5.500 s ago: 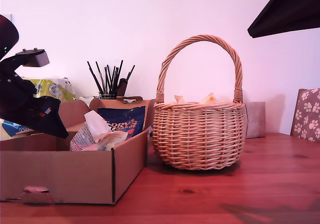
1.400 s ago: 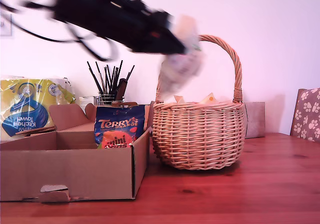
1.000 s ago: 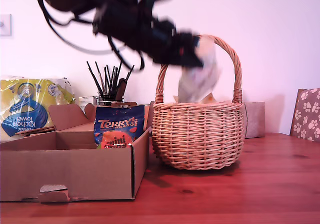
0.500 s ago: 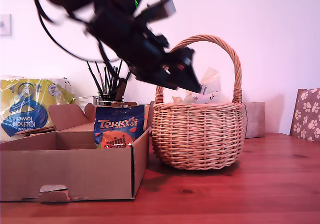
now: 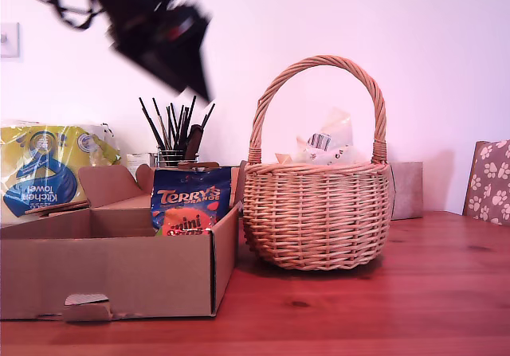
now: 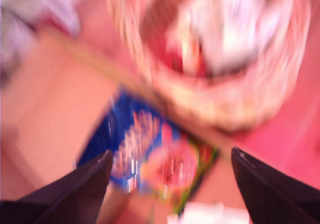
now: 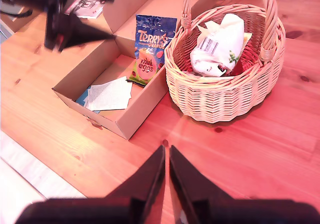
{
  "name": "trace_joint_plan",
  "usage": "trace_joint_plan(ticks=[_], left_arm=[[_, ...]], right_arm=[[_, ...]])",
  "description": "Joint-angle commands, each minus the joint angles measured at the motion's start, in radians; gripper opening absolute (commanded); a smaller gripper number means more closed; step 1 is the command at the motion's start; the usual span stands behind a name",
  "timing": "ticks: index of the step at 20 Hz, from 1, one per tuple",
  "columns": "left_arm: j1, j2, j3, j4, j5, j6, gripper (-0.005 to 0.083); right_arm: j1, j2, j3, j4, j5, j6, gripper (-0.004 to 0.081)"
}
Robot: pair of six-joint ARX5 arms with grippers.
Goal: Move the bags of Easter eggs from the cardboard box on the left into the woven basket on the right side.
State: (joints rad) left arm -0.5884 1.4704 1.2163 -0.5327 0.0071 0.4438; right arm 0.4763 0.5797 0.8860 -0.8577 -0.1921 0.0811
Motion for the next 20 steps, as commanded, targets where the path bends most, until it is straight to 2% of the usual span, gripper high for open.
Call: trace_joint_plan(ticks=[1,5,10,13,20], left_arm=[[0.024,0.016,-0.019,-0.010,0.016,0.056,0.0692],[0.127,0.016,-0.017,0.028,0.085,0.171,0.0692],[0.226,0.100,0.047,0.065,0.167,0.223,0.0692],[0.243,0.209,0.143,0.043,0.207,0.238,0.0692],[0.264,0.515,0.462,-0.179,0.282,0.240,0.0692]], right_arm=[[-0.003,-0.005,0.000,0.006,0.000,-0.003,-0.0012],[-0.003,-0.005,0.000,0.007,0.000,-0.008,-0.0012],[-0.003,-0.005,0.000,0.009,0.000,-0.010,-0.0012],[-0.003,-0.005,0.000,0.018,0.001,-0.010,-0.0012],[-0.003,0.000,0.000,0.035,0.001,-0.010,-0.0012]])
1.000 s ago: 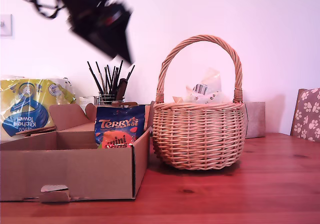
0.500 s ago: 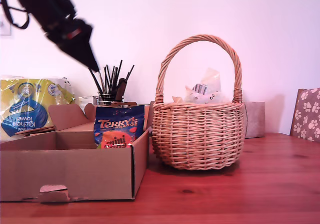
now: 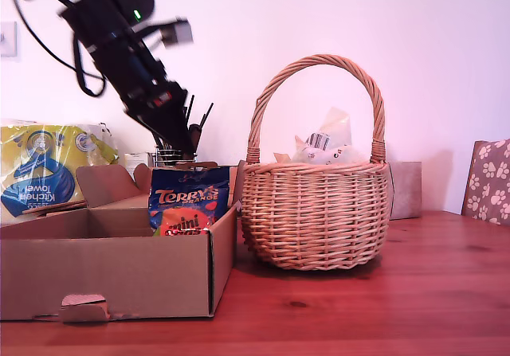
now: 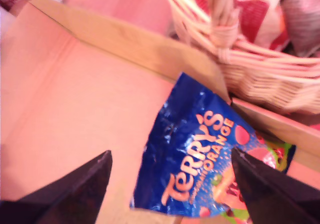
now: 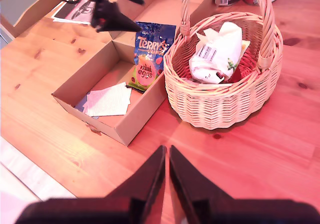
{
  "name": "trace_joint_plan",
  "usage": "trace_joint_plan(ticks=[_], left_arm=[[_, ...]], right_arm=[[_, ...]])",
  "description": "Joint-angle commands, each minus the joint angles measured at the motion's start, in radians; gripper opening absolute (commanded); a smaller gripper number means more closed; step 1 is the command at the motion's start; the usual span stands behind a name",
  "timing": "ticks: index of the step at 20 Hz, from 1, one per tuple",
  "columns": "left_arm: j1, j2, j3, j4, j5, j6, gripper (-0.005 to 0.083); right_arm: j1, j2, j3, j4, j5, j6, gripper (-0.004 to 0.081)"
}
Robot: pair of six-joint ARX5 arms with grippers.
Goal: Move the bags of Easter eggs from the cardboard box on the left into the woven basket on the right side.
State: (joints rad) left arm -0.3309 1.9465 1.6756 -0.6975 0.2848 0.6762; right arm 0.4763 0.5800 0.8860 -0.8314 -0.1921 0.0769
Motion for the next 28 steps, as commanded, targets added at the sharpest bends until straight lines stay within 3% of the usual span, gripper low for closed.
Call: trace_joint_plan(ticks=[1,8,15,18,20,24,28], left_arm=[[0.011,0.072,0.030,-0.036,0.006,0.007,0.0692],[0.010,0.154,0.054,-0.111,0.064,0.013,0.0692],[-0.074,0.150,0.078,-0.344,0.079,-0.010,0.0692],[-0.106,0.150,0.078,-0.412,0.042,-0.055,0.0688],[-0.118,0.150,0.078,-0.465,0.040,-0.081,0.0638],[-0.121,0.154,0.073,-0.446,-0.006,-0.119,0.0547],[-0.114,0.154,0.031,-0.385,-0.016,-0.126,0.0547]], right_arm=[[-0.003,-0.001,0.000,0.010,0.001,-0.006,-0.0012],[-0.003,-0.001,0.000,0.009,0.001,-0.006,-0.0012],[-0.003,-0.001,0.000,0.008,0.001,-0.006,-0.0012],[-0.003,-0.001,0.000,0.009,0.001,-0.006,-0.0012],[-0.003,-0.001,0.000,0.007,0.001,-0.010,-0.0012],[-0.003,-0.001,0.000,0.007,0.001,-0.025,-0.0012],[-0.003,-0.001,0.000,0.008,0.001,-0.026,-0.0012]])
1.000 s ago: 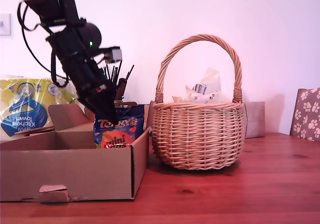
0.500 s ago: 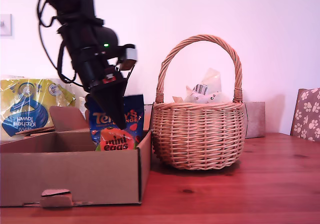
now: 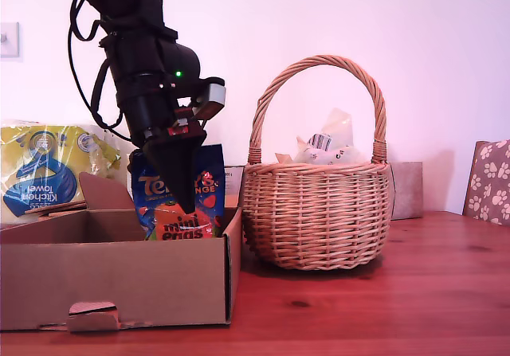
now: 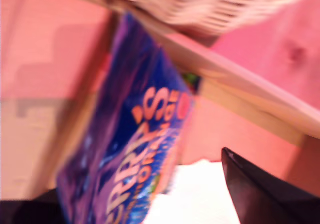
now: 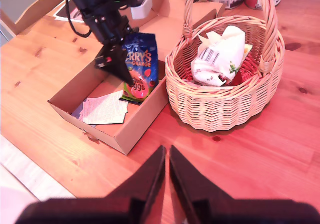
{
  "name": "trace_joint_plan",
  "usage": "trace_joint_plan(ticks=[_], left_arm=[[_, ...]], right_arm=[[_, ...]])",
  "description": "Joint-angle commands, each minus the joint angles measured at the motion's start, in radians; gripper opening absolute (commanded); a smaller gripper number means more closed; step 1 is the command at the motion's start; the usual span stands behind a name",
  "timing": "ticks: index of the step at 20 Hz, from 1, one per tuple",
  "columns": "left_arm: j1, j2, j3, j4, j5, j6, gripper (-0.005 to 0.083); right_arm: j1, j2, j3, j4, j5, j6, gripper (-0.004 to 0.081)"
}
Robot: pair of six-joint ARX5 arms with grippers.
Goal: Move the bags of Easter eggs from the cardboard box on the left into the woven basket on the right side.
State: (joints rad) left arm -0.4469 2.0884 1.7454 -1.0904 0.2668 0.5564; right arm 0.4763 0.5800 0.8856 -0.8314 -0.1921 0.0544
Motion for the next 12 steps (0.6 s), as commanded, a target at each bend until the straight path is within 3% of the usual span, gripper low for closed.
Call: trace_joint_plan(ticks=[1,6,12], left_arm=[[0.002,0.012,-0.058,0.023,0.005,-0.007,0.0547],[0.000,0.013,-0.142,0.085,0.020,-0.011,0.0539],[0.000,0.014,-0.150,0.166,0.024,-0.052,0.0211]], right_arm=[[-0.003,-0.001,0.001,0.008,0.001,-0.003,-0.0012],[-0.003,-0.001,0.001,0.008,0.001,-0.006,-0.0012],[-0.003,-0.001,0.001,0.010,0.001,-0.007,-0.0012]])
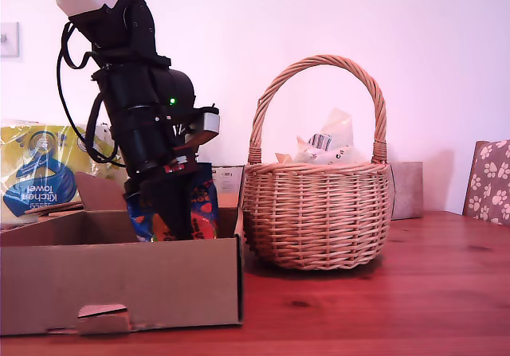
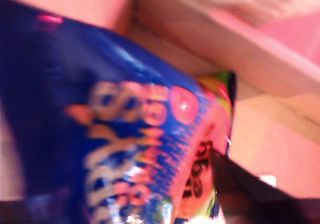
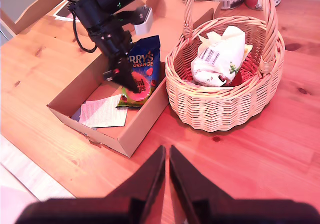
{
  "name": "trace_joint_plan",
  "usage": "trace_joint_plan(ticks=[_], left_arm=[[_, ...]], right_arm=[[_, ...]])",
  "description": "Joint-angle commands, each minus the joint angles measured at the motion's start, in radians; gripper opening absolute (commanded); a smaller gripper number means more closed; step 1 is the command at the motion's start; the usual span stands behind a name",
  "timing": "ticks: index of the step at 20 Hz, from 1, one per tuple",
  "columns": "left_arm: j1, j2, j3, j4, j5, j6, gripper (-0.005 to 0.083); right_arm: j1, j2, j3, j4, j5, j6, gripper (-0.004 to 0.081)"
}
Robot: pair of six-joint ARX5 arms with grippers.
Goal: Move the bags of Easter eggs from the cardboard box on the left into the woven basket on the right side.
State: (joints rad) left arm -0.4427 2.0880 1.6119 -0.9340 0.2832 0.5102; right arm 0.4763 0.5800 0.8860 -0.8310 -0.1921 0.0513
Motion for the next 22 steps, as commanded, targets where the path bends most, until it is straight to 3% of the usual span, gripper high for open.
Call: trace_joint_plan(ticks=[1,3,7,15,19,22], left_arm=[[-0.005,0.012,-0.016,0.012,0.008,-0.005,0.0144],[-0.005,0.012,-0.016,0.008,0.008,-0.005,0.0094],[0.000,-0.012,-0.014,-0.015,0.012,0.013,0.0089],[0.002,-0.276,-0.014,-0.065,0.030,-0.028,0.0074],[-0.018,-0.390,-0.014,0.048,0.168,-0.206,0.0077],[-0.071,-0.402,-0.015,0.150,0.157,-0.296,0.0105]], right_arm=[[-0.003,-0.001,0.000,0.010,0.001,-0.005,-0.0012],[-0.003,0.000,0.000,0.010,0.001,-0.005,-0.0012],[-0.003,0.000,0.000,0.002,0.001,-0.004,-0.0012],[-0.003,0.000,0.000,0.001,0.016,-0.008,-0.0012],[-0.003,0.000,0.000,-0.006,0.051,-0.022,-0.0012],[-0.003,-0.001,0.000,-0.013,0.091,-0.023,-0.0012]])
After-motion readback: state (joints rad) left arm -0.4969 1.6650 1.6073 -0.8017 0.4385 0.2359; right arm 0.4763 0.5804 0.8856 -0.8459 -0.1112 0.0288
